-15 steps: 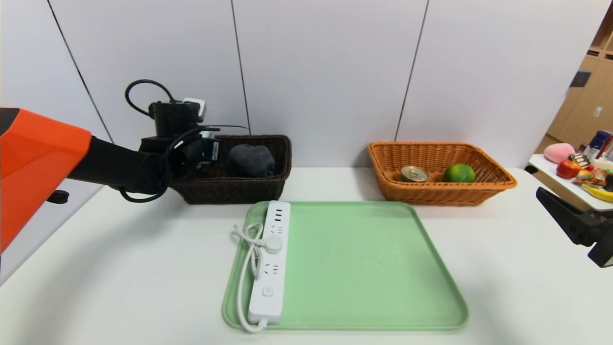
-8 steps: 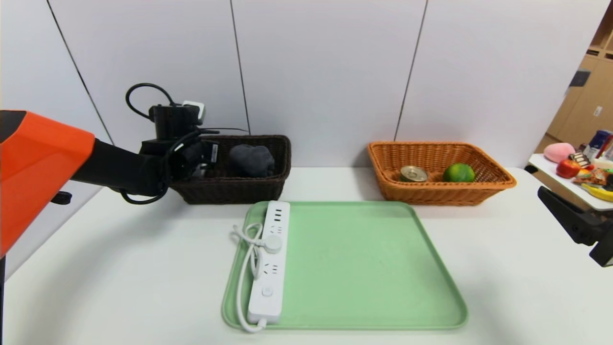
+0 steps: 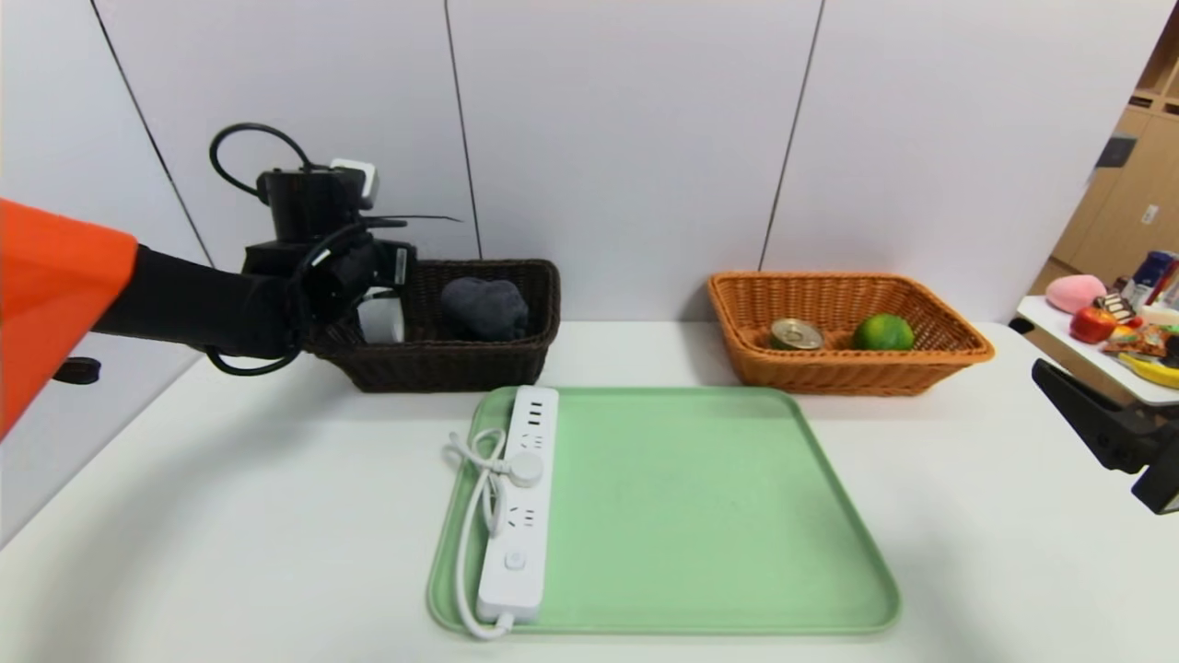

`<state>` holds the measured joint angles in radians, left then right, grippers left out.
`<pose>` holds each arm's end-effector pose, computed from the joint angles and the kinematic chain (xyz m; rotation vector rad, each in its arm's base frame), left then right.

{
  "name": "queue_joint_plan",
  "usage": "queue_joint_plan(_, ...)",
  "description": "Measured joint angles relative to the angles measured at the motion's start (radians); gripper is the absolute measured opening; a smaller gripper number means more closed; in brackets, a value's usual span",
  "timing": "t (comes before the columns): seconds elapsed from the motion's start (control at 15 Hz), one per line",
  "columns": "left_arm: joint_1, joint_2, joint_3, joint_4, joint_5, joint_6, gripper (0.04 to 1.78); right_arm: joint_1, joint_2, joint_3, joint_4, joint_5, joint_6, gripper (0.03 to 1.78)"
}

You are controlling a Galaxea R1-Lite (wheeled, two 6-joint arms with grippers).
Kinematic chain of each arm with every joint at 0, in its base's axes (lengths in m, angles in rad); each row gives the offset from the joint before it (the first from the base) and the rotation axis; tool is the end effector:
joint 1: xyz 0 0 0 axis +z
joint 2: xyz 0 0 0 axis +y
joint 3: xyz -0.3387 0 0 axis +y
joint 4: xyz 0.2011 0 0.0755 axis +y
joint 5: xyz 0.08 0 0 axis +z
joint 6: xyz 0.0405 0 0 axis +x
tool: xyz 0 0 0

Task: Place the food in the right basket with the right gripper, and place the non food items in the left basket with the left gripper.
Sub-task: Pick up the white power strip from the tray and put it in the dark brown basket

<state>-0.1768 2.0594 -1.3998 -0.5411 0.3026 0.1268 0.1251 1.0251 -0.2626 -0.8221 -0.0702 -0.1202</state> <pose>0.4766 -0.0729 0.2215 0.1546 0.1230 0.1182 0.1412 0.0149 0.2124 -0.1143 -0.0625 0.0512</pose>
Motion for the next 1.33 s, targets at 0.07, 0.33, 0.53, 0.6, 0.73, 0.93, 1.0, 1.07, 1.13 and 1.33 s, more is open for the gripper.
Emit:
queue_joint_plan(0.07, -0.003, -0.029, -0.013, 0.02, -0.001, 0.001, 1.47, 0.0, 0.0, 0.0, 0.0, 0.0, -0.001, 1.7)
queue_joint_plan(0.33, -0.033, -0.189, -0.013, 0.156, -0.001, -0.012, 1.56, 0.0, 0.001, 0.002, 0.001, 0.0, -0.001, 1.7)
queue_joint_plan(0.53, -0.091, -0.336, 0.093, 0.298, -0.002, -0.064, 1.61, 0.0, 0.001, 0.003, 0.001, 0.001, -0.004, 1.7)
queue_joint_plan(0.6, -0.126, -0.388, 0.153, 0.339, -0.007, -0.097, 1.62, 0.0, 0.001, 0.003, 0.001, 0.001, -0.005, 1.7)
queue_joint_plan(0.73, -0.178, -0.476, 0.291, 0.389, -0.044, -0.121, 1.64, 0.0, 0.0, 0.007, 0.0, 0.001, -0.006, 1.7)
queue_joint_plan(0.93, -0.21, -0.603, 0.466, 0.407, -0.222, 0.08, 1.66, 0.0, -0.011, 0.022, 0.0, 0.0, -0.008, 1.7)
queue_joint_plan(1.0, -0.214, -0.63, 0.491, 0.415, -0.294, 0.177, 1.67, 0.0, -0.015, 0.029, 0.0, 0.0, -0.01, 1.7)
queue_joint_plan(1.07, -0.214, -0.647, 0.509, 0.423, -0.351, 0.283, 1.67, 0.0, -0.02, 0.033, 0.001, 0.001, -0.01, 1.7)
queue_joint_plan(1.13, -0.21, -0.656, 0.52, 0.432, -0.397, 0.404, 1.67, 0.0, -0.026, 0.035, 0.001, 0.002, -0.01, 1.7)
queue_joint_plan(1.33, -0.208, -0.64, 0.531, 0.441, -0.475, 0.735, 1.67, 0.0, -0.038, 0.037, 0.001, 0.001, -0.009, 1.7)
